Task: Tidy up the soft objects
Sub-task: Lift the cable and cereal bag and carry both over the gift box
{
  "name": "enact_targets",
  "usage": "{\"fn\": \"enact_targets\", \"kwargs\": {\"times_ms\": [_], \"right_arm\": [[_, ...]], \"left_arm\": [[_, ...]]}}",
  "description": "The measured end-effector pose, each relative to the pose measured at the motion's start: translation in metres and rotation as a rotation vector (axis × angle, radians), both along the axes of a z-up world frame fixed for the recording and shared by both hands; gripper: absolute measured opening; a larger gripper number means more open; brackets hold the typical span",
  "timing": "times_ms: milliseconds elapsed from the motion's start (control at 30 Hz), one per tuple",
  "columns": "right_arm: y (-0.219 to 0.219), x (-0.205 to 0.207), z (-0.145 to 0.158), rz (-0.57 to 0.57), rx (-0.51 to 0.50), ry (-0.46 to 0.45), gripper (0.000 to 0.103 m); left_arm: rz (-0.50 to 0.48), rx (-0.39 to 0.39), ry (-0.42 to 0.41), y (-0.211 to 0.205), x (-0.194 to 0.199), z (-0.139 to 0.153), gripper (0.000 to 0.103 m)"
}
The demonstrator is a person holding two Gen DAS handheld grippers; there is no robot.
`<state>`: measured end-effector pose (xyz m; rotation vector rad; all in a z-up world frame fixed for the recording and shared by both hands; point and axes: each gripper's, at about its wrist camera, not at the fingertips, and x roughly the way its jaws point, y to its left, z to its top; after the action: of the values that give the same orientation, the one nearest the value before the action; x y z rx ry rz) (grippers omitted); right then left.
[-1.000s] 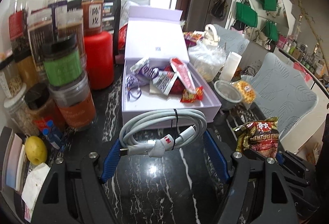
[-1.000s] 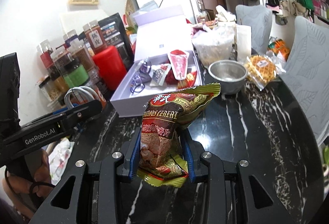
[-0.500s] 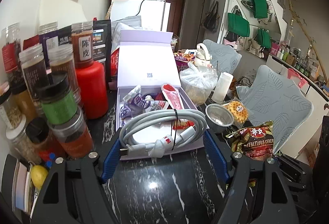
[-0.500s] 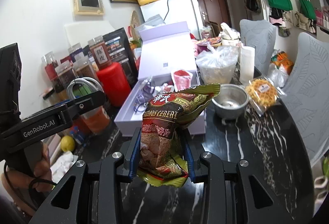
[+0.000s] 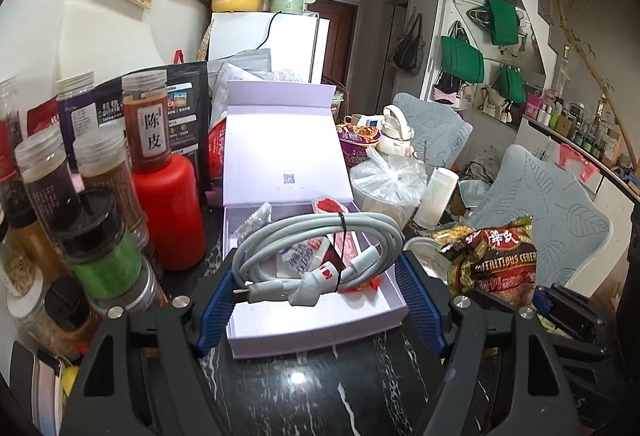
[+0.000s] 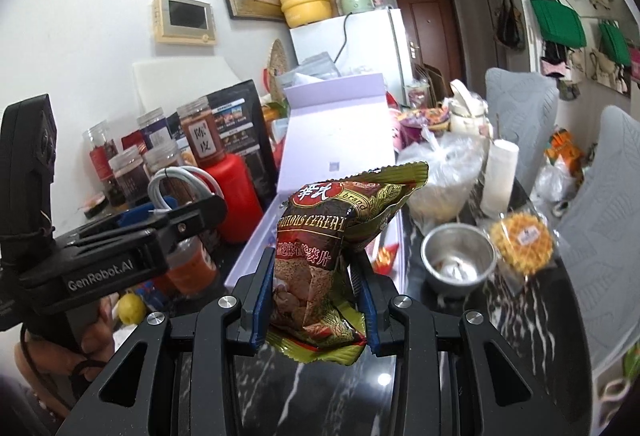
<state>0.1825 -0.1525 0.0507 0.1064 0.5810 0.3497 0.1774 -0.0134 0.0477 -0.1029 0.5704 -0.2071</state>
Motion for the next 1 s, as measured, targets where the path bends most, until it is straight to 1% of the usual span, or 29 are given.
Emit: {"fn": "enact_targets", "kwargs": {"times_ms": [367, 633, 833, 1000], "right_arm": [[0.005, 0.045, 0.017, 0.038, -0.017, -0.032, 0.036], [0.009, 0.08, 0.023, 0.062, -0.03, -0.046, 0.036], [0.014, 0.106, 0.016, 0.081, -0.043, -0.039, 0.036], [0.016, 0.124, 0.0, 0.092, -0.04, -0.002, 0.036]], "left_arm": [[-0.001, 0.02, -0.043, -0.001, 0.04, 0.016, 0.076], [-0.004, 0.039, -0.043, -0.001, 0.073, 0.019, 0.076], [0.002, 0.052, -0.024, -0.001, 0.096, 0.011, 0.076], [0.01, 0.06, 0.009, 0.001, 0.113, -0.004, 0.076]]}}
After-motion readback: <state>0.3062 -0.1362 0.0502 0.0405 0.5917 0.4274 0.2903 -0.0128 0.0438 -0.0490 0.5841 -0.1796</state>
